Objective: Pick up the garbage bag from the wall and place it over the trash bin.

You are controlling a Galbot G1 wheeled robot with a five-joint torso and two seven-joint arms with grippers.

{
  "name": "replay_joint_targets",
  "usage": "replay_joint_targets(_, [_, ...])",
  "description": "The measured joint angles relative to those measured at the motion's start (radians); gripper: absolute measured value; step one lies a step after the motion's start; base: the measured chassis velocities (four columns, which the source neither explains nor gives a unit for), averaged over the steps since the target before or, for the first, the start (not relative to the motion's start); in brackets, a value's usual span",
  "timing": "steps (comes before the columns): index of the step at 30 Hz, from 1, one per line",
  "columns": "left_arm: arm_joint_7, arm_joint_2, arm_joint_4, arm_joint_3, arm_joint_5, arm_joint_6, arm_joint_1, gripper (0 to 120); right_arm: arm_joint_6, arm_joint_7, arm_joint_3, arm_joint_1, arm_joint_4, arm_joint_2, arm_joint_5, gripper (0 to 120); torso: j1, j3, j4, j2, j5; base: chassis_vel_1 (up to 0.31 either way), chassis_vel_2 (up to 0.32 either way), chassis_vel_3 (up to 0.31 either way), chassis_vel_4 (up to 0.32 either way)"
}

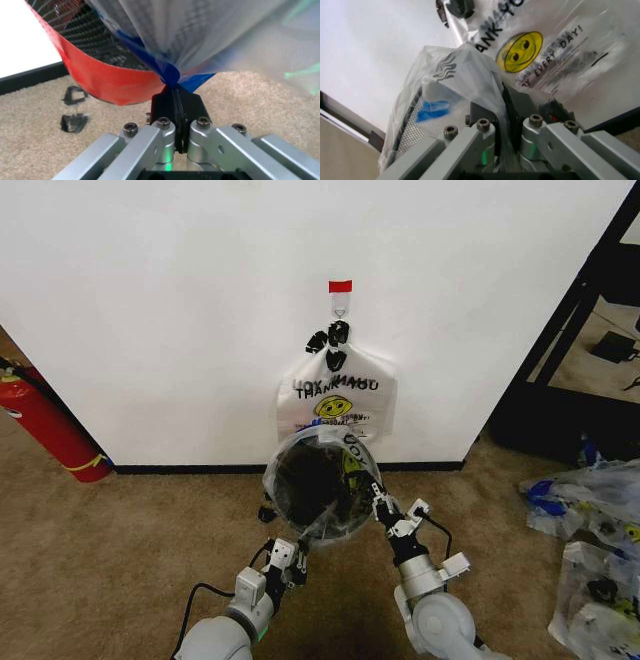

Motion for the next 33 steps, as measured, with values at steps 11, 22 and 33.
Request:
replay_joint_targets(11, [0.053, 0.022, 0.004, -0.025, 0.102, -0.068, 0.033, 20, -0.001, -0.004, 0.011, 0.005, -0.027, 0.001, -0.006, 1, 0.000, 0.000, 0.0000, 0.000, 0.0000, 0.000, 0.000, 0.000, 0.000])
replay_joint_targets(22, [0.169, 0.079, 0.062, -0.132, 0.337, -0.161, 0.049, 56, 0.002, 0.003, 0.037, 0.044, -0.098, 0.005, 0.003, 1, 0.000, 0.000, 0.0003, 0.000, 0.0000, 0.000, 0.000, 0.000, 0.000])
replay_joint_targets(33, [-0.128, 0.088, -0.017, -0.335, -0.018, 0.042, -0.100, 94, 0.046, -0.442, 0.064, 0.045, -0.245, -0.041, -0.081, 1, 0.000, 0.000, -0.0001, 0.000, 0.0000, 0.000, 0.000, 0.000, 0.000])
